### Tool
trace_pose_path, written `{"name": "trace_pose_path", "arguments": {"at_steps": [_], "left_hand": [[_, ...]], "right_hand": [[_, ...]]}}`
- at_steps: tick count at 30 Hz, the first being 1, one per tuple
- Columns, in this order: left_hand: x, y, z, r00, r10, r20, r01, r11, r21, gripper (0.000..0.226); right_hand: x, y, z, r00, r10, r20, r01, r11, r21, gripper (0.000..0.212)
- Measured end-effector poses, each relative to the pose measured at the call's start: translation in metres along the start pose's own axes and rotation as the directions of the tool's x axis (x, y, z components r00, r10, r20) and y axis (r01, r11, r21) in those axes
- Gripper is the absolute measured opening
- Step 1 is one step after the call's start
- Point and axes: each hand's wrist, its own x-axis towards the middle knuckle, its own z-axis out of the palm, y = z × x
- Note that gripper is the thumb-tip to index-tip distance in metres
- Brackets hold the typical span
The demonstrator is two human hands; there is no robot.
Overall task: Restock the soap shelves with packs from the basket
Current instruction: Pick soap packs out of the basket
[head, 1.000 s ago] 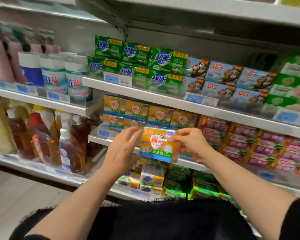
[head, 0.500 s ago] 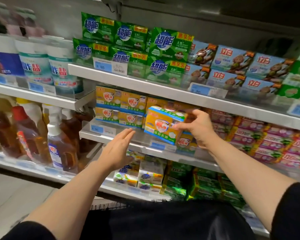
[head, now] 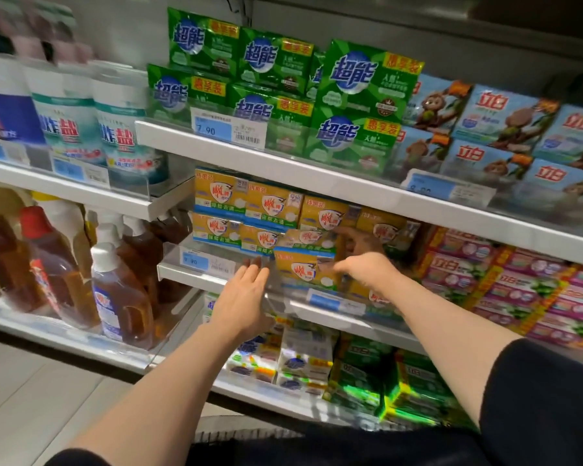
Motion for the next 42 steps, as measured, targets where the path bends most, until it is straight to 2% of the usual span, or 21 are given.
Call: {"name": "trace_pose_path", "arguments": {"at_steps": [4,6,7,9,11,13,16,17,20,21,24,28,30,33,35,38,42], "left_hand": [[0.004,0.005,0.005,0.998,-0.055,0.029,0.052,0.996,0.068,0.077],[0.006,0.008,0.006,0.997,-0.068,0.039,0.065,0.996,0.063,0.081],[0.006,0.009,0.006,0.996,-0.073,0.042,0.071,0.996,0.058,0.082],[0.006,0.012,0.007,0.995,-0.082,0.050,0.079,0.995,0.058,0.084],[0.005,0.014,0.007,0.994,-0.088,0.063,0.084,0.994,0.064,0.086],[0.004,0.020,0.005,0.991,-0.084,0.100,0.079,0.995,0.053,0.089],[-0.003,0.037,0.000,0.994,-0.020,0.107,0.021,1.000,0.000,0.087],[-0.006,0.045,-0.002,0.998,0.026,0.063,-0.023,0.998,-0.051,0.086],[-0.023,0.081,-0.009,0.981,0.148,-0.123,-0.175,0.953,-0.246,0.082],[-0.030,0.098,-0.010,0.969,0.179,-0.169,-0.222,0.934,-0.281,0.080],[-0.054,0.157,-0.010,0.919,0.302,-0.253,-0.378,0.858,-0.347,0.066],[-0.078,0.252,-0.008,0.863,0.448,-0.235,-0.506,0.774,-0.380,0.052],[-0.087,0.308,-0.012,0.812,0.542,-0.216,-0.580,0.712,-0.396,0.047],[-0.110,0.399,-0.022,0.705,0.687,-0.173,-0.680,0.588,-0.438,0.045],[-0.133,0.456,-0.026,0.596,0.782,-0.180,-0.747,0.459,-0.481,0.048],[-0.176,0.527,-0.021,0.450,0.881,-0.145,-0.768,0.299,-0.567,0.048],[-0.222,0.595,0.005,0.285,0.954,-0.090,-0.807,0.188,-0.560,0.052]], "right_hand": [[-0.001,0.001,-0.013,0.999,-0.035,0.039,0.044,0.962,-0.269,0.074],[-0.008,0.001,-0.019,0.988,0.082,0.133,-0.020,0.911,-0.412,0.063],[-0.011,0.003,-0.020,0.980,0.107,0.165,-0.016,0.879,-0.477,0.064],[-0.014,0.011,-0.022,0.990,0.035,0.139,0.043,0.854,-0.518,0.070],[-0.020,0.011,-0.022,0.994,0.003,0.106,0.054,0.847,-0.529,0.061],[-0.028,0.014,-0.022,0.995,0.035,0.099,0.022,0.854,-0.520,0.040],[-0.049,0.024,-0.027,0.998,-0.065,0.011,0.062,0.876,-0.477,0.029],[-0.059,0.028,-0.032,0.994,-0.109,-0.016,0.091,0.889,-0.449,0.029],[-0.100,0.045,-0.056,0.981,-0.170,-0.091,0.138,0.949,-0.283,0.061],[-0.117,0.054,-0.068,0.980,-0.169,-0.101,0.143,0.964,-0.225,0.064],[-0.173,0.088,-0.112,0.984,-0.131,-0.125,0.102,0.971,-0.215,0.058],[-0.267,0.129,-0.182,0.962,-0.033,-0.271,-0.027,0.976,-0.214,0.042],[-0.322,0.144,-0.216,0.922,0.014,-0.388,-0.098,0.975,-0.198,0.033],[-0.411,0.169,-0.259,0.822,0.078,-0.565,-0.211,0.962,-0.174,0.019],[-0.468,0.184,-0.279,0.730,0.135,-0.669,-0.296,0.946,-0.132,0.012],[-0.547,0.203,-0.298,0.583,0.203,-0.787,-0.424,0.902,-0.081,0.014],[-0.641,0.235,-0.306,0.381,0.268,-0.885,-0.577,0.817,-0.001,0.014]]}}
